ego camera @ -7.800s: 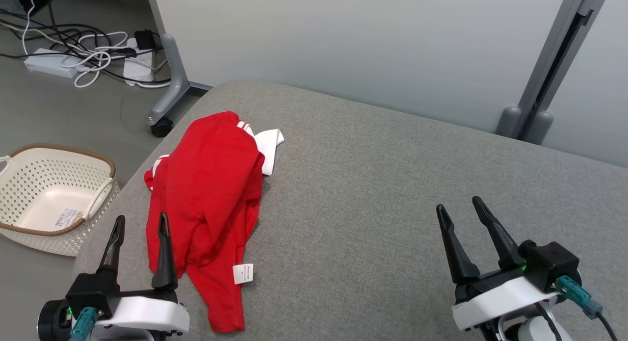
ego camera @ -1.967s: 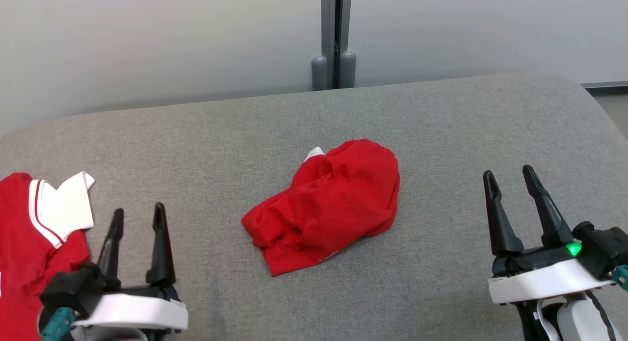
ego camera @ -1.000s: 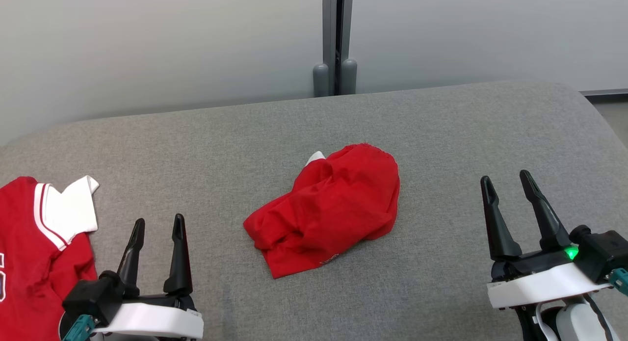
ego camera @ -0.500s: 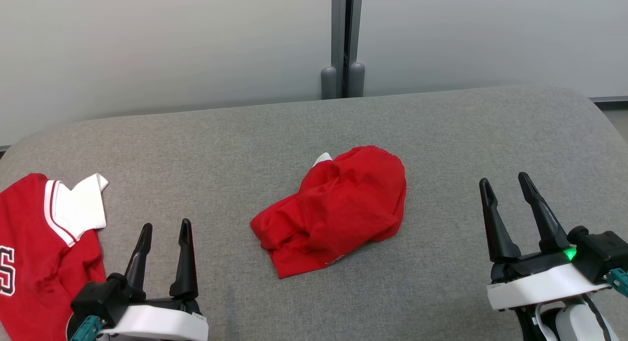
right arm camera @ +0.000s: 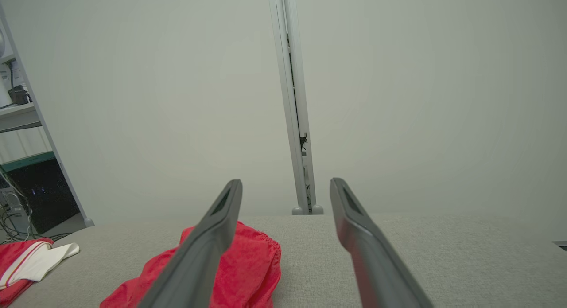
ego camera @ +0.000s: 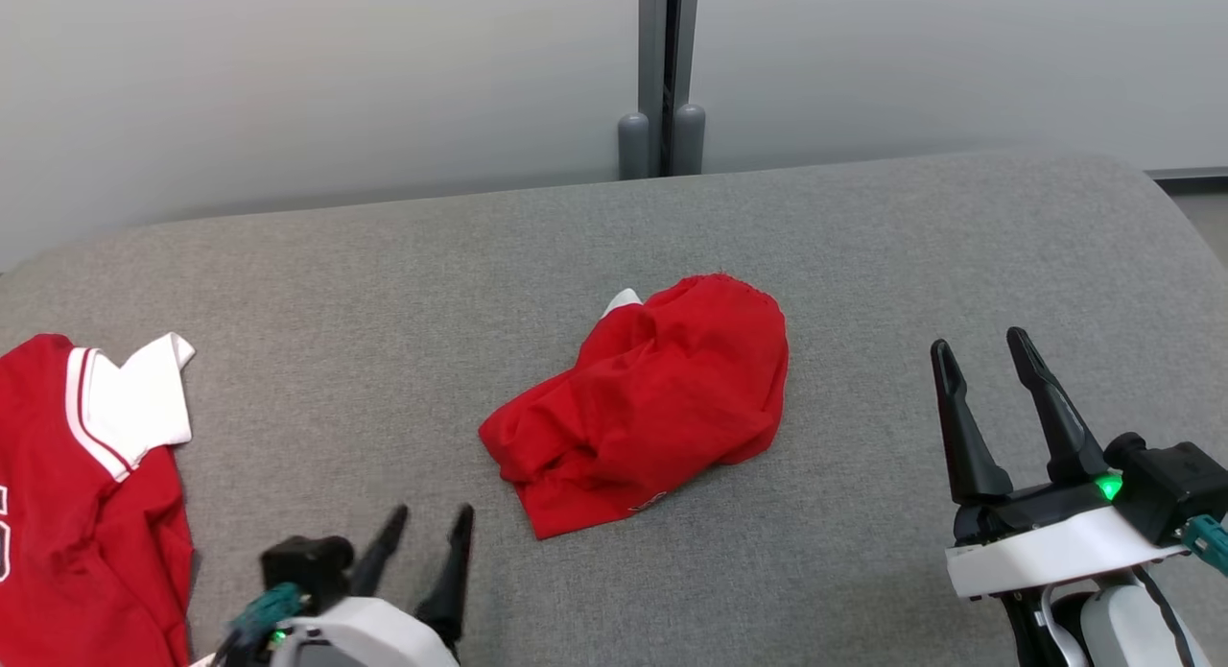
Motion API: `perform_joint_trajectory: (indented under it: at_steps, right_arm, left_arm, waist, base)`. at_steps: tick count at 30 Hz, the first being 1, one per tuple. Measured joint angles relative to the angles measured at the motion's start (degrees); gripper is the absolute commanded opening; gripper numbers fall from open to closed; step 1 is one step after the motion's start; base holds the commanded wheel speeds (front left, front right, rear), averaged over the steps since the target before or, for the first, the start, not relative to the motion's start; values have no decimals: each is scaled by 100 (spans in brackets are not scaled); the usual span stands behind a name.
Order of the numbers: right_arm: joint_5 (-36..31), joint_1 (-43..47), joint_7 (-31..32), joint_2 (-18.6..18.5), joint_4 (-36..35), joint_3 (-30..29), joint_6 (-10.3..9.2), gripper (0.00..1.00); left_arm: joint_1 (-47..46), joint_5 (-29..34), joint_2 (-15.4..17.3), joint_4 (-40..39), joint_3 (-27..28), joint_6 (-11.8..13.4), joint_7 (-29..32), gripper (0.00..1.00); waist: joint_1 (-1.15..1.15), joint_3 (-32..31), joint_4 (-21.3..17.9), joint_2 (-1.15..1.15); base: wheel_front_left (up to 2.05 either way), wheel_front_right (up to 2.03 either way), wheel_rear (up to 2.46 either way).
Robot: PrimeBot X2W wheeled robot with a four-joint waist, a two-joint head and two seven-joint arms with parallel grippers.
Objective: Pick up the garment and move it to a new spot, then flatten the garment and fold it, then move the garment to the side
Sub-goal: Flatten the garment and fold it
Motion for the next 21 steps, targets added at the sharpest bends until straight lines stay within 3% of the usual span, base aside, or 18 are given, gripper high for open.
perform_joint_trajectory:
  at_steps: [7,14,21]
  right_arm:
    - [26,-122,0,-8,-1,67,0,100]
    - [55,-204,0,-27,-41,114,0,100]
    - [65,-256,0,-12,-45,132,0,100]
  left_arm:
    - [-322,-180,30,620,-501,-323,1270,100]
    - [-669,-299,26,967,-583,-398,1669,100]
    - [-923,-435,35,1399,-553,-479,1640,100]
  waist:
    - [0,113,-180,0]
    - [0,201,-427,0]
    - [0,308,-669,0]
  base:
    - [0,0,0]
    - [0,0,0]
    - [0,0,0]
